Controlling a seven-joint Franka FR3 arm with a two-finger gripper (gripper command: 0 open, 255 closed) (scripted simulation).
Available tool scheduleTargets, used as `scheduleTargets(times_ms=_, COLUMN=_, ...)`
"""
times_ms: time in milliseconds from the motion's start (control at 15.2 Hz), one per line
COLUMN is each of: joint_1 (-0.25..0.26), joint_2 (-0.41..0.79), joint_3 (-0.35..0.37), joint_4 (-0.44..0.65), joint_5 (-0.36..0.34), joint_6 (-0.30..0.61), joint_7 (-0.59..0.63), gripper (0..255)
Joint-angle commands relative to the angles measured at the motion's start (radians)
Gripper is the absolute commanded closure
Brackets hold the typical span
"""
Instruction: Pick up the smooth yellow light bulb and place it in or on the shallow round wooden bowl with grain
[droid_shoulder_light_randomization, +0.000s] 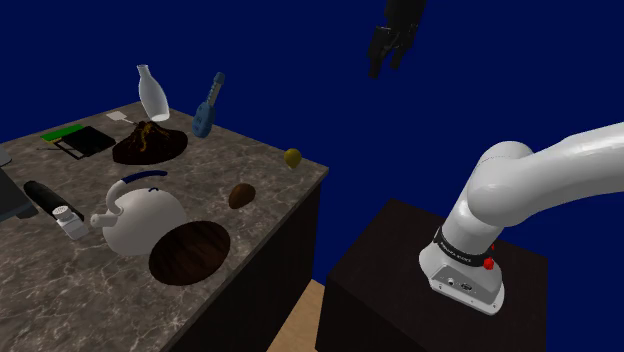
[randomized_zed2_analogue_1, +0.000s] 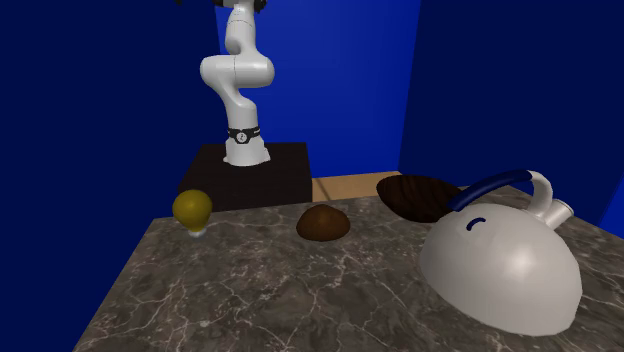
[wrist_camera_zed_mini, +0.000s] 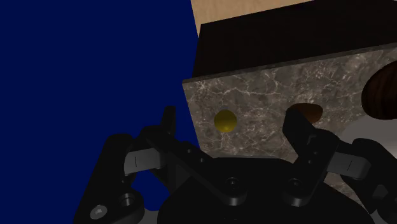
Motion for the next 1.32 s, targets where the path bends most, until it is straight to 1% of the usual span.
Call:
scheduleTargets(times_ms=0, joint_1=0.000, joint_2=0.000, joint_3=0.000, joint_4=0.000, joint_5=0.000, joint_6=0.000, joint_7=0.000, gripper=0)
scheduleTargets(times_ms=330, joint_1=0.005, joint_2=0.092, joint_3=-0.038, joint_4=-0.078, joint_5=0.018, joint_6=0.171, joint_7=-0.025, gripper=0)
scheduleTargets(times_ms=660, joint_1=0.015, joint_2=0.218, joint_3=-0.075, joint_4=-0.123, joint_5=0.045, joint_6=0.339, joint_7=-0.059, gripper=0)
scheduleTargets(times_ms=990, joint_1=0.033, joint_2=0.374, joint_3=-0.110, joint_4=-0.131, joint_5=0.088, joint_6=0.499, joint_7=-0.105, gripper=0)
scheduleTargets(times_ms=1254, joint_1=0.051, joint_2=0.515, joint_3=-0.137, joint_4=-0.111, joint_5=0.140, joint_6=0.614, joint_7=-0.154, gripper=0)
